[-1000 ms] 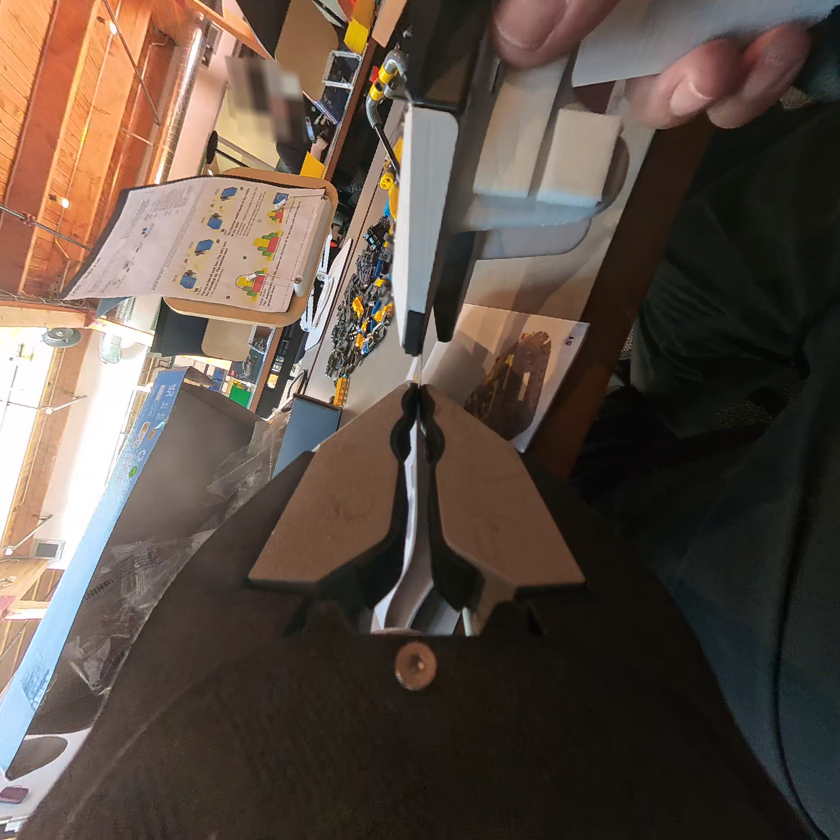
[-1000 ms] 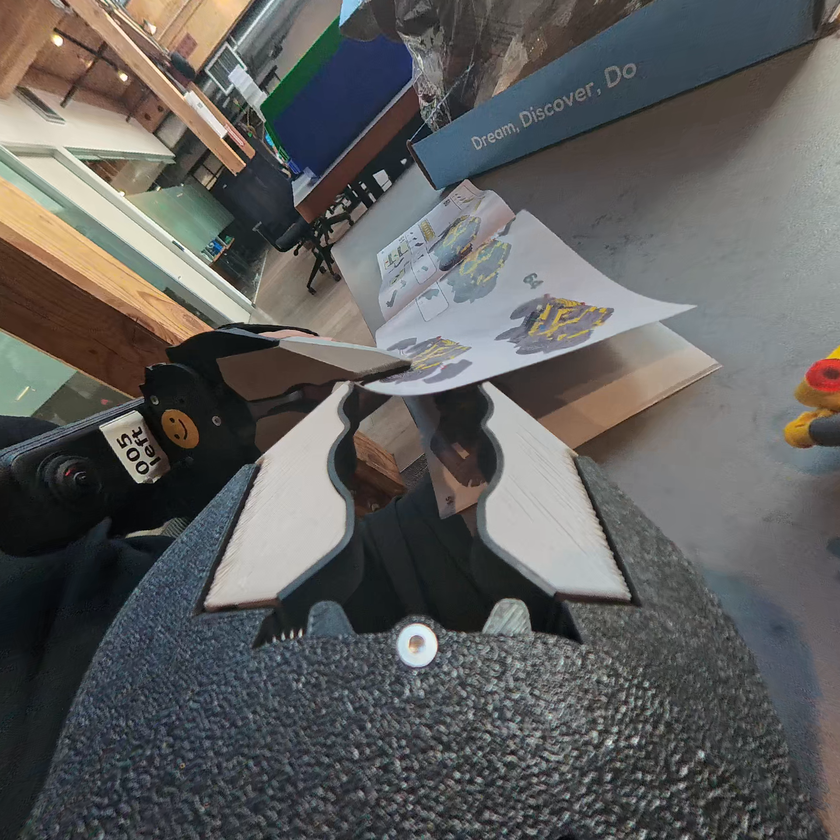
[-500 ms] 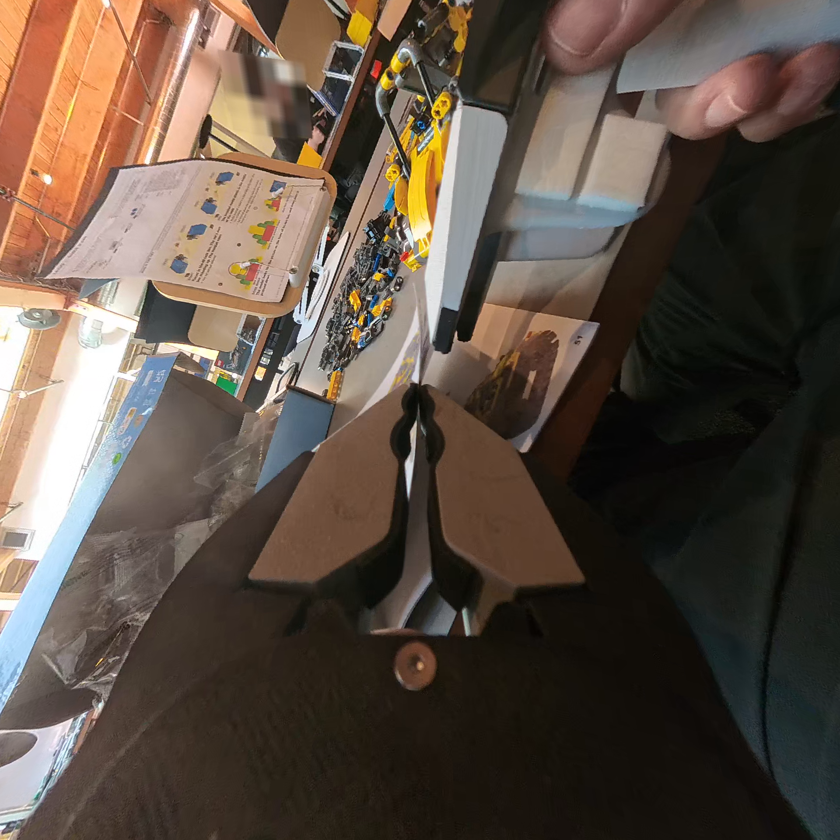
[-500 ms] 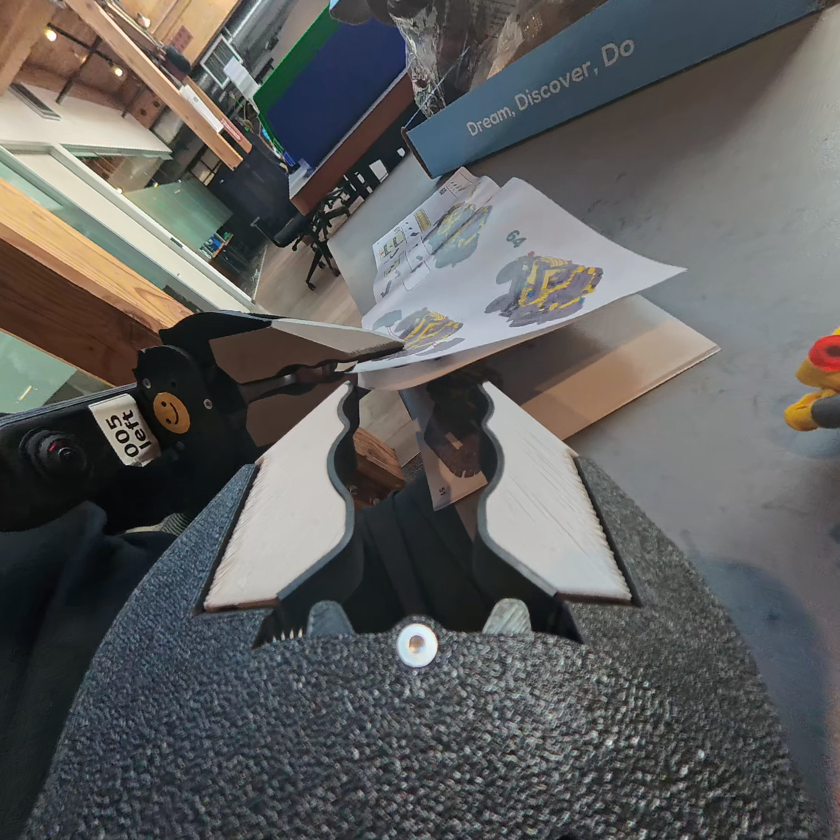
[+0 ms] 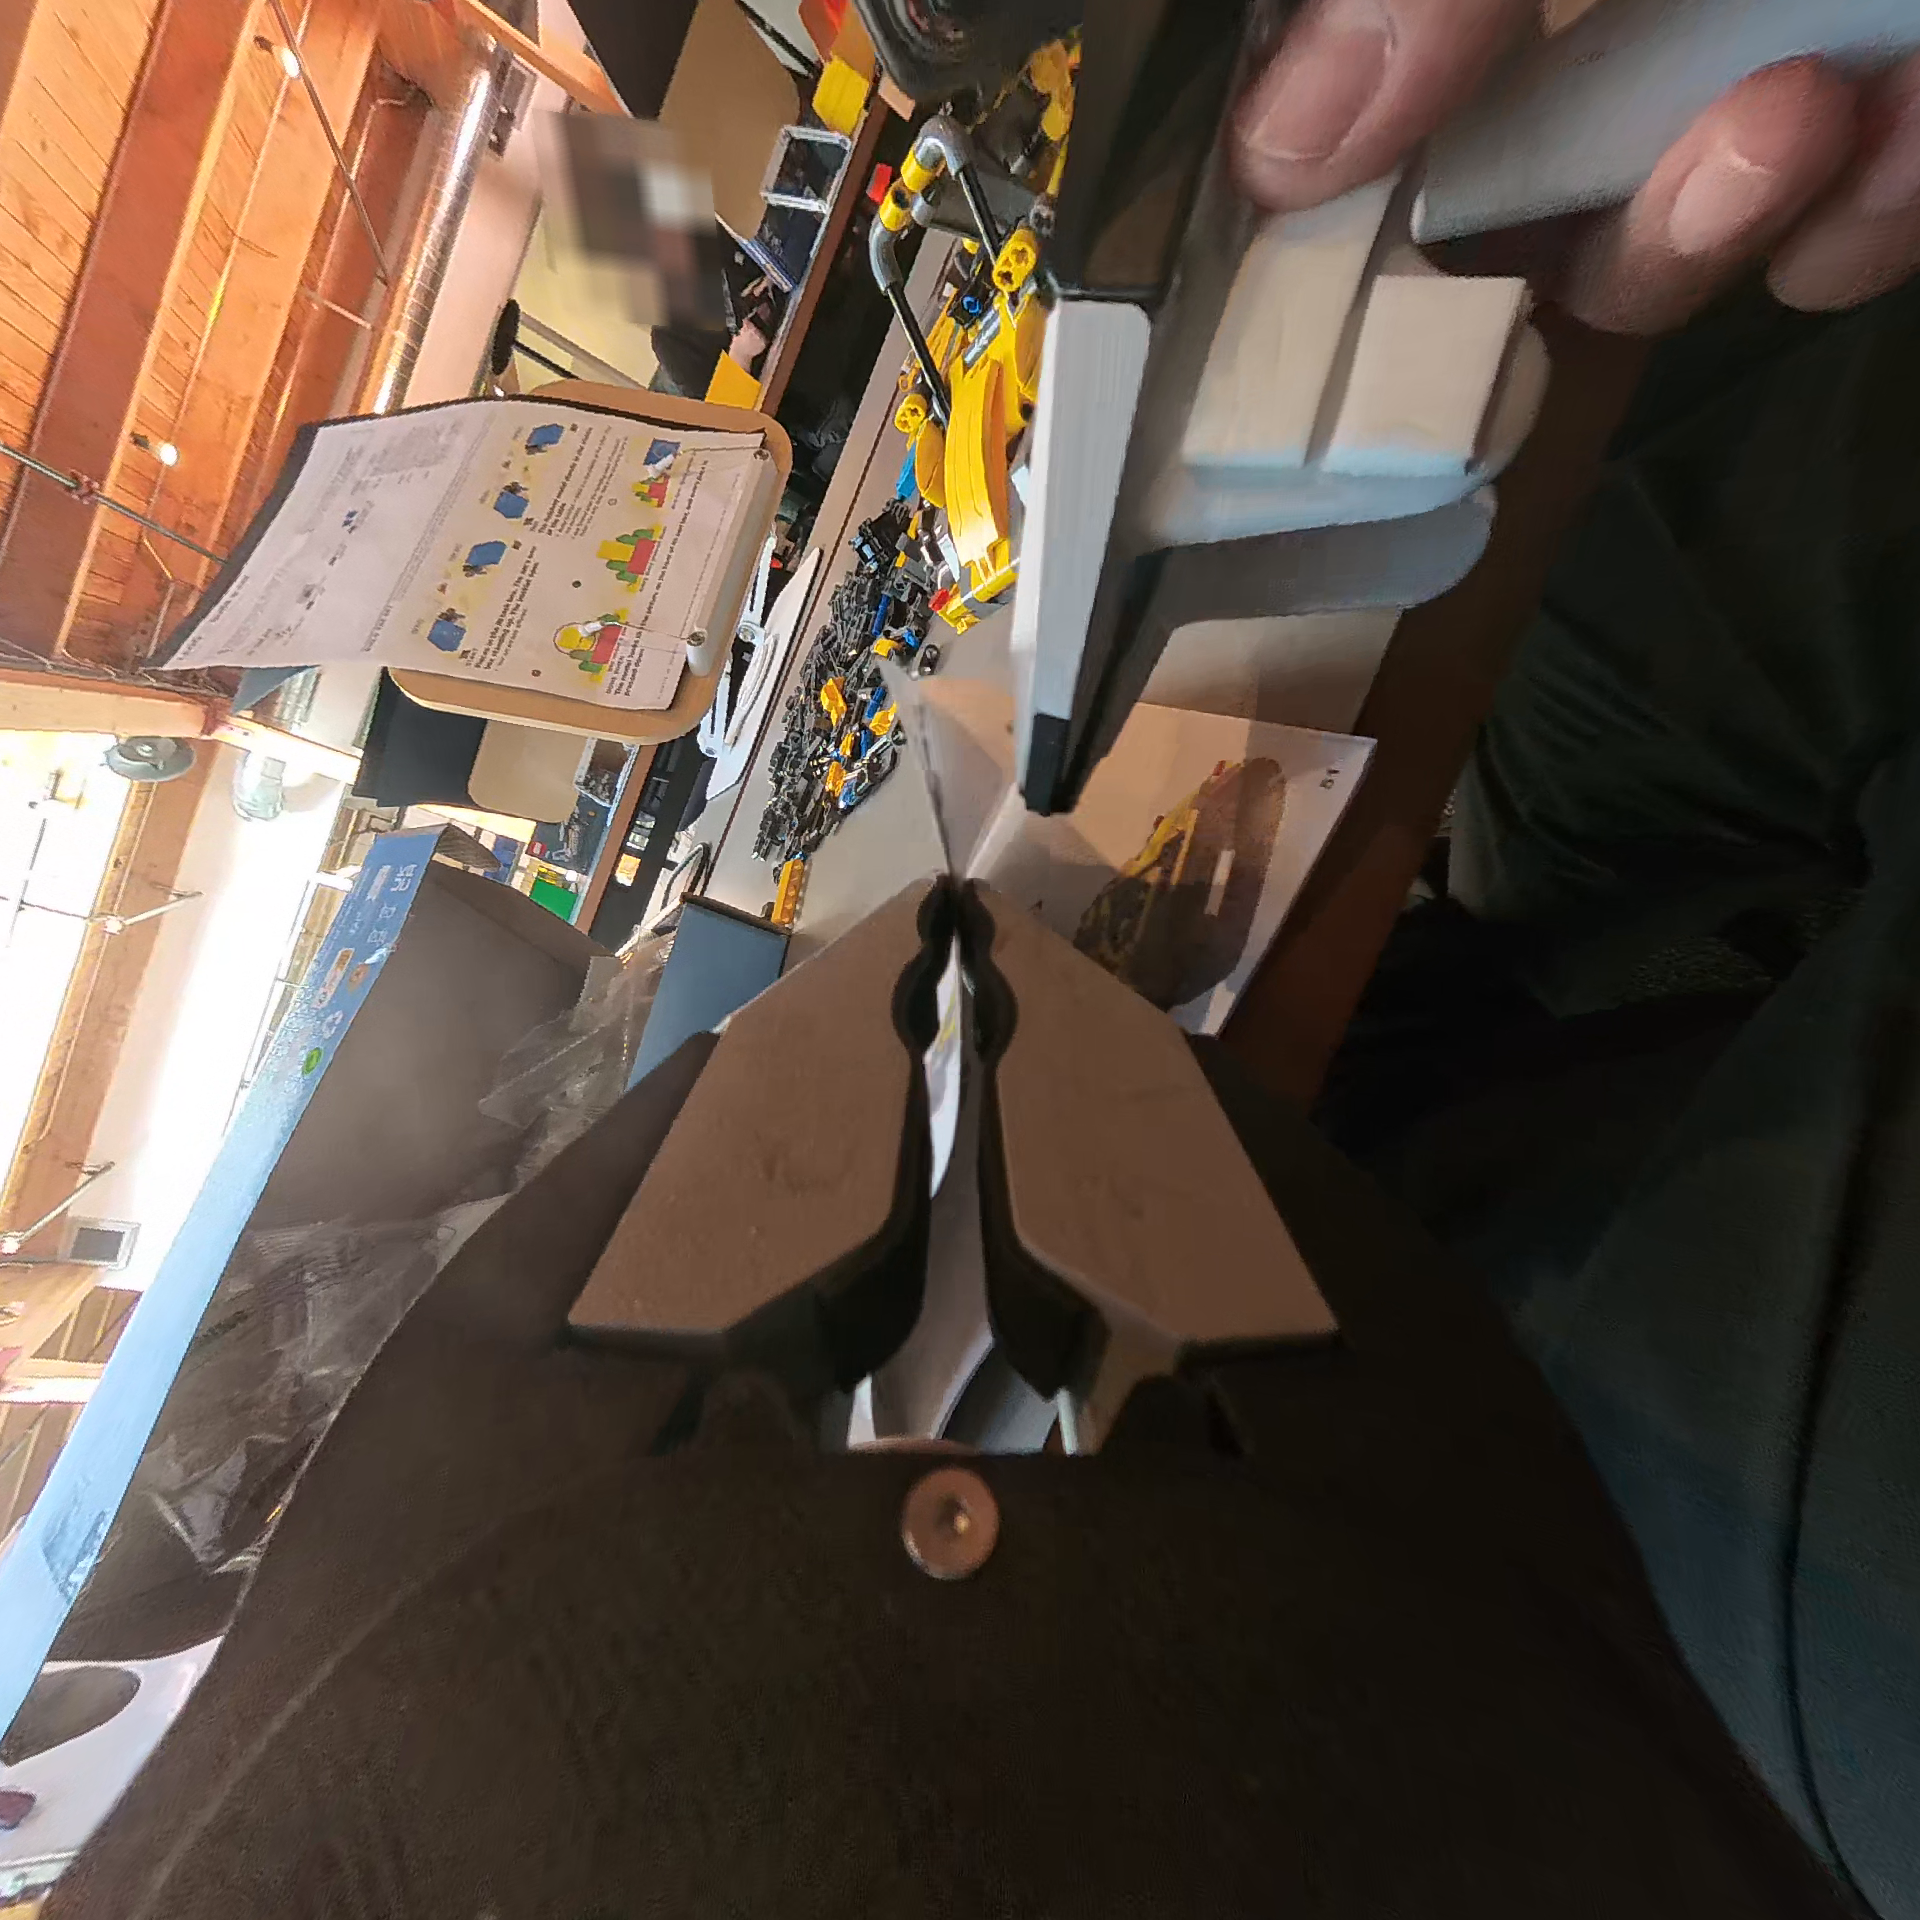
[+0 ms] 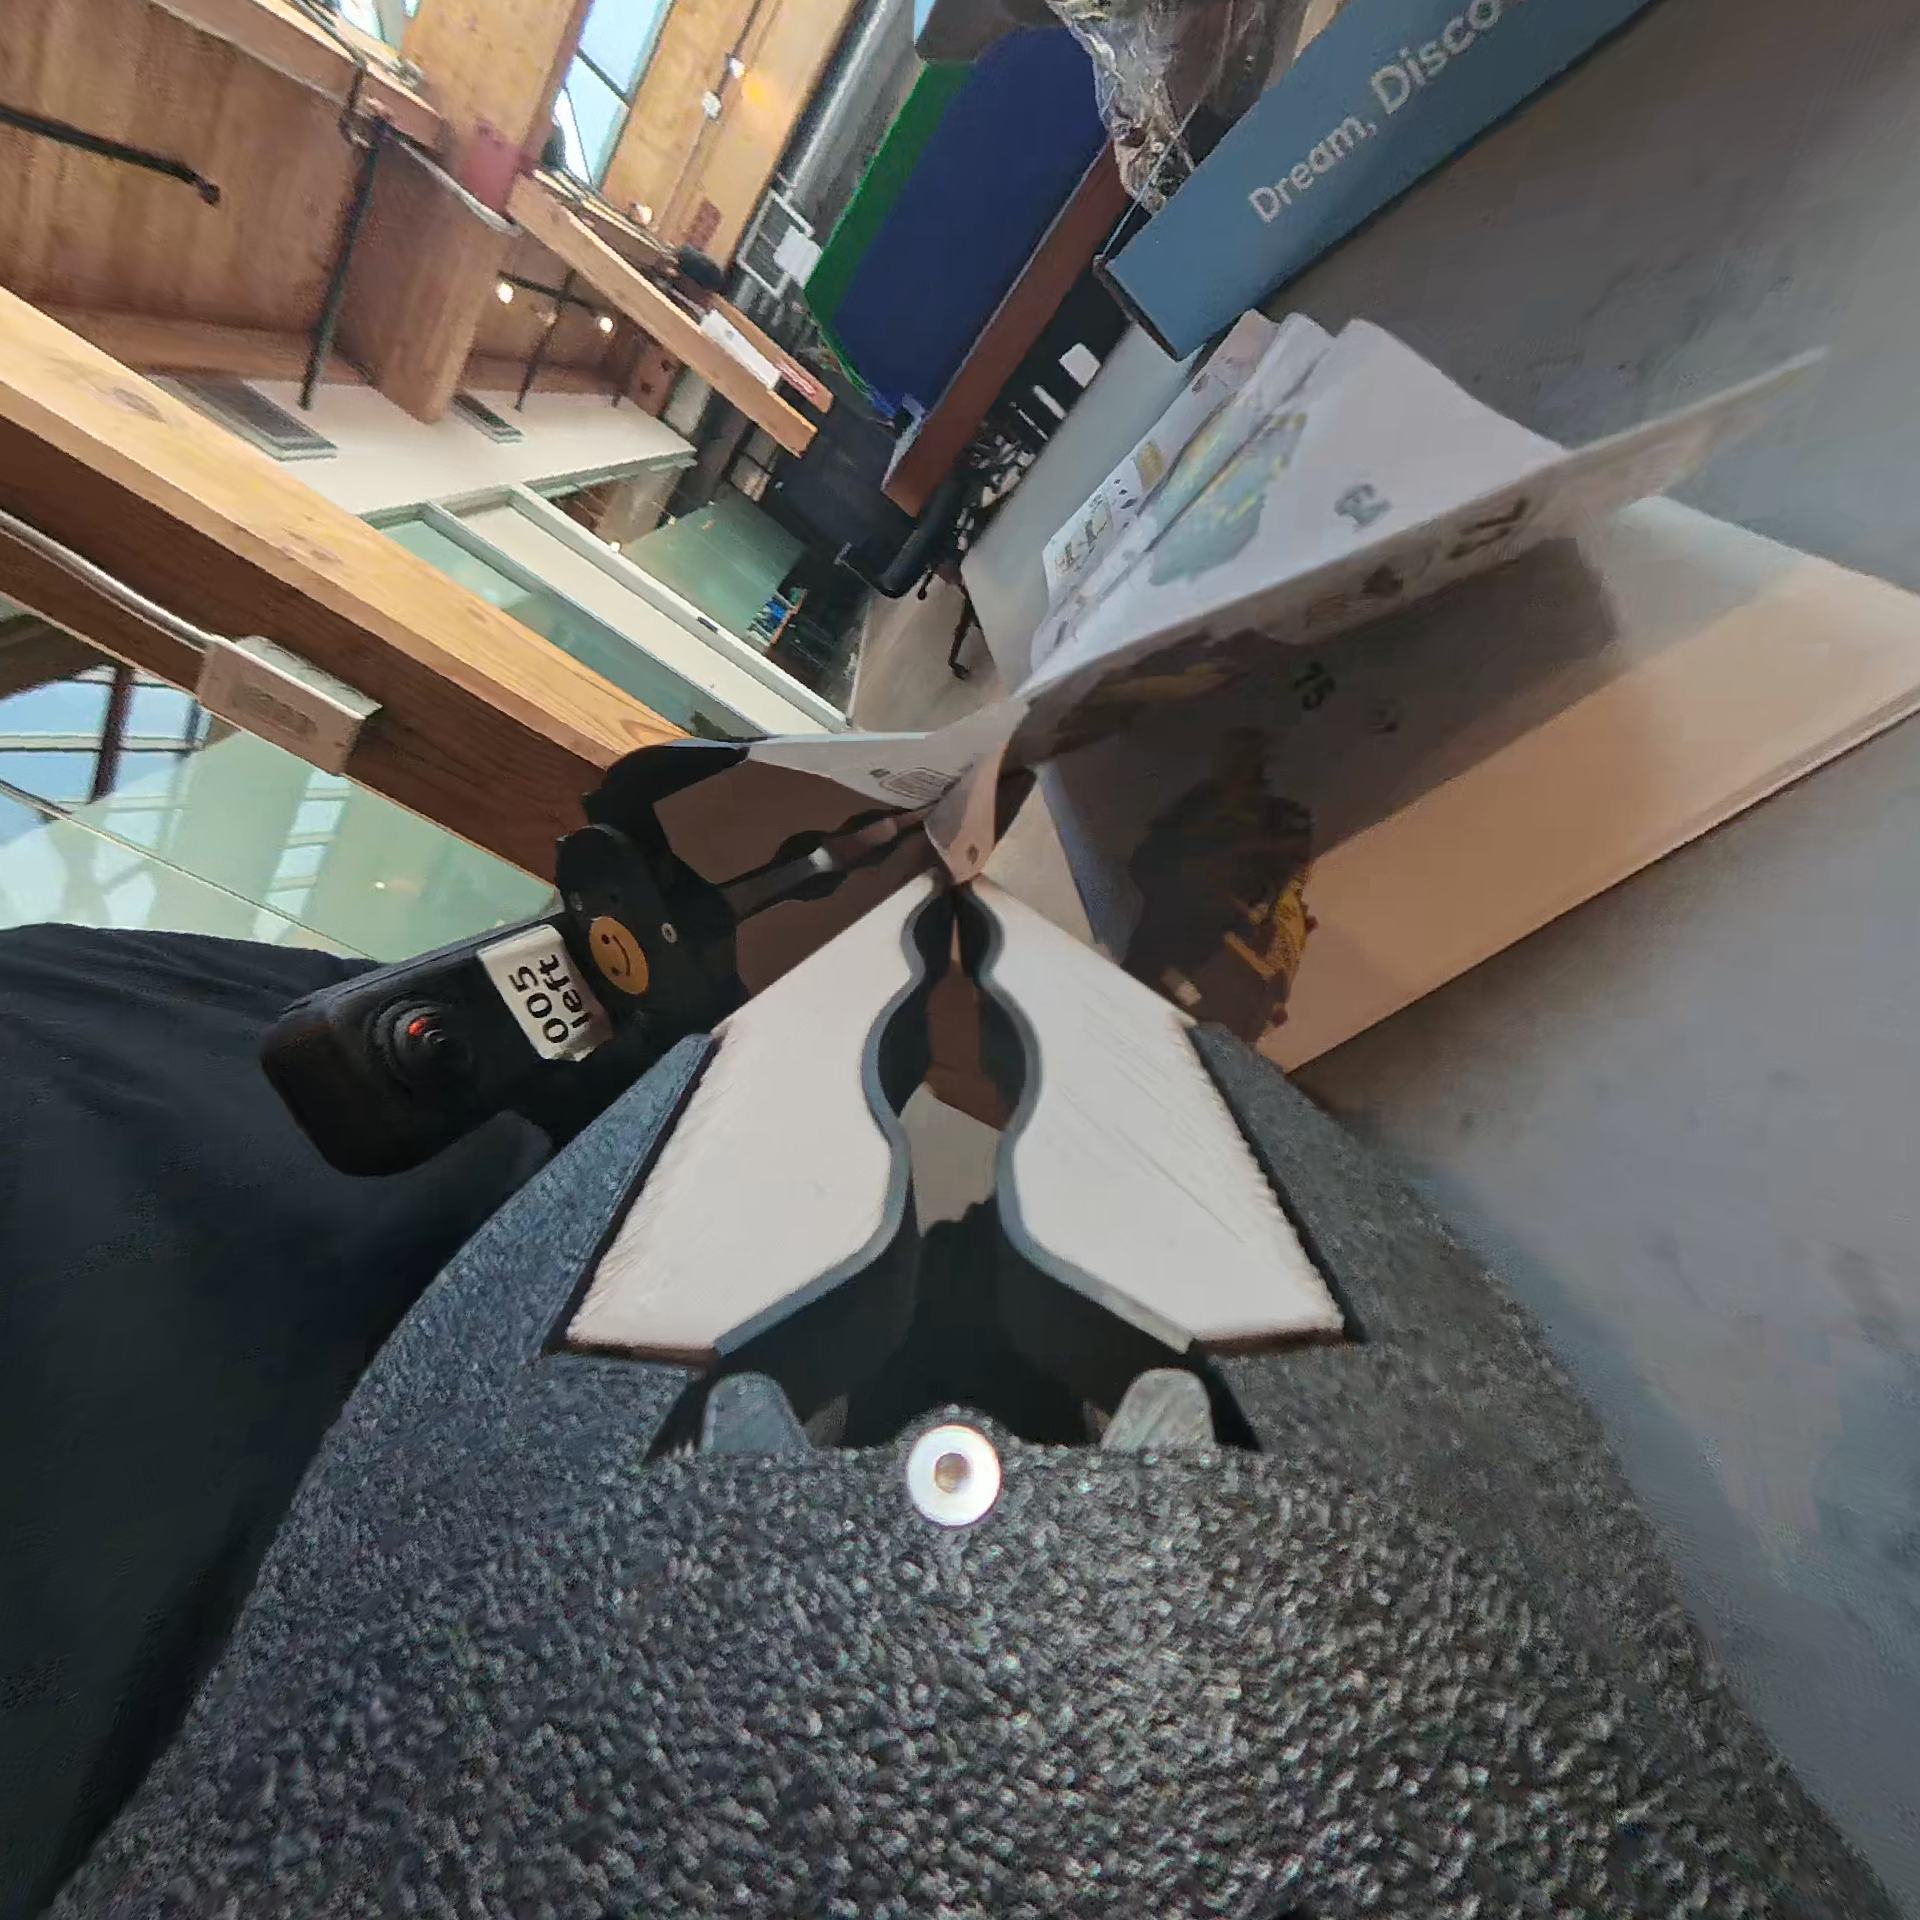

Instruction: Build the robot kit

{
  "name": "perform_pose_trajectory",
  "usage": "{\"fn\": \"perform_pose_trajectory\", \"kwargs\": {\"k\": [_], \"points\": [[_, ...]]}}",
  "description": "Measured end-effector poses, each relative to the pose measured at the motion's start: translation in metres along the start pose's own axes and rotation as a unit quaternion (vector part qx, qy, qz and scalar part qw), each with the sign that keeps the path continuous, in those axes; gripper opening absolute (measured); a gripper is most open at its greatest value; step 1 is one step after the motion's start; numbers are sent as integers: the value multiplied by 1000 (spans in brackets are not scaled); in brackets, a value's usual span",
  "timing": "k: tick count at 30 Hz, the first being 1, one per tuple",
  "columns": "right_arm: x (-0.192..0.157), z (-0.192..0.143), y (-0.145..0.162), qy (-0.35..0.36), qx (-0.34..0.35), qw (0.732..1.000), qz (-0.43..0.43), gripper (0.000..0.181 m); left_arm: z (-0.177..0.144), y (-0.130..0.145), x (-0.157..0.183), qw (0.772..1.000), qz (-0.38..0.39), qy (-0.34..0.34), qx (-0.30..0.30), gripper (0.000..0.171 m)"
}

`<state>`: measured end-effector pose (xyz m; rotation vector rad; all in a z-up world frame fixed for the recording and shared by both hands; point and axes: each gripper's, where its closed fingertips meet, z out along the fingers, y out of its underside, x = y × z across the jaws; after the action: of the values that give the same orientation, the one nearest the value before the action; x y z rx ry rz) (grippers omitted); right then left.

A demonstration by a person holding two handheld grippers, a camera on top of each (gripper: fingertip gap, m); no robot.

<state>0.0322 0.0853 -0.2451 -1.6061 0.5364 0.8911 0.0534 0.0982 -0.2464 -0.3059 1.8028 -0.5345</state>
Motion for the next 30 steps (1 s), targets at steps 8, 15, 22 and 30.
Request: {"fn": "perform_pose_trajectory", "kwargs": {"k": [8, 15, 22, 30], "points": [[-2, -2, 0, -12, 2, 1000, 9, 0, 0, 0, -1, 1000, 3, -5, 3, 0], [-2, -3, -4, -10, 8, 1000, 16, 5, 1, 1, 0, 1000, 9, -3, 2, 0], [-1, -3, -2, 2, 2, 1000, 5, 7, 2, 3, 0, 1000, 9, -2, 0, 0], [-2, -2, 0, -12, -1, 1000, 18, 0, 3, 3, 0, 1000, 8, -4, 1, 0]]}}
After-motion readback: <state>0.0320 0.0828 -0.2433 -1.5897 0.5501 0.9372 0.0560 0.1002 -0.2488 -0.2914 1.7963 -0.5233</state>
